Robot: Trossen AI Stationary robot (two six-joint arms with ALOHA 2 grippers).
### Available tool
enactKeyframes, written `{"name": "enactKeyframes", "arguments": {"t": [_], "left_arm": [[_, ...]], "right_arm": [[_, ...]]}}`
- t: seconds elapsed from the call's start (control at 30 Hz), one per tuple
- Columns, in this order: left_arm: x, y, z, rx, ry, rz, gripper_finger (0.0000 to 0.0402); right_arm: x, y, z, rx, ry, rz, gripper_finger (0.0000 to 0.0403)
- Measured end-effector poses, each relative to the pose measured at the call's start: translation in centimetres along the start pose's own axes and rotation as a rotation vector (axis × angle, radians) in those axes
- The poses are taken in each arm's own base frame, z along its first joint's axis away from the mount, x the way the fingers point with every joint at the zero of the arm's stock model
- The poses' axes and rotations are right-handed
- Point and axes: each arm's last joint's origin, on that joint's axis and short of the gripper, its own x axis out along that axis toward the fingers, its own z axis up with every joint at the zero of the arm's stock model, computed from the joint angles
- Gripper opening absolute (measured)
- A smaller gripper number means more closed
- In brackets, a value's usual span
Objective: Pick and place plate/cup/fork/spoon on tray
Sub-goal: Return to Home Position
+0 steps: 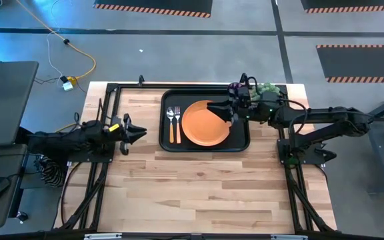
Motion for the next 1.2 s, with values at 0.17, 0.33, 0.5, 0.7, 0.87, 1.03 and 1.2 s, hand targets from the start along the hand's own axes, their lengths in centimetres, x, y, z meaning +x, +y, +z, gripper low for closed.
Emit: {"name": "enactKeyframes", "arguments": {"t": [0.17, 0.33, 0.5, 0.7, 0.87, 1.03, 1.2], "left_arm": [[0.1, 0.2, -0.6, 0.015, 0.023, 0.033, 0.0064], [0.1, 0.2, -0.6, 0.022, 0.024, 0.033, 0.0064], [0.1, 0.2, -0.6, 0.031, 0.024, 0.032, 0.0064], [0.1, 0.2, -0.6, 0.031, 0.024, 0.032, 0.0064], [0.1, 0.2, -0.6, 0.031, 0.024, 0.031, 0.0064], [0.1, 0.2, -0.6, 0.032, 0.024, 0.031, 0.0064], [0.1, 0.2, -0.6, 0.032, 0.025, 0.03, 0.0064]], "right_arm": [[-1.5, 0.5, 1.3, -0.031, -0.01, -0.001, 0.008], [-4.8, 1.0, 3.2, -0.125, 0.031, -0.024, 0.008], [-10.1, 2.0, 5.1, -0.247, 0.059, -0.052, 0.008], [-16.3, 3.0, 5.9, -0.324, 0.09, -0.093, 0.008], [-18.4, 2.1, 3.2, -0.362, 0.001, -0.043, 0.008], [-18.9, -0.2, -1.7, -0.274, -0.15, 0.014, 0.008], [-18.9, -2.0, -5.5, -0.186, -0.112, 0.029, 0.008]]}}
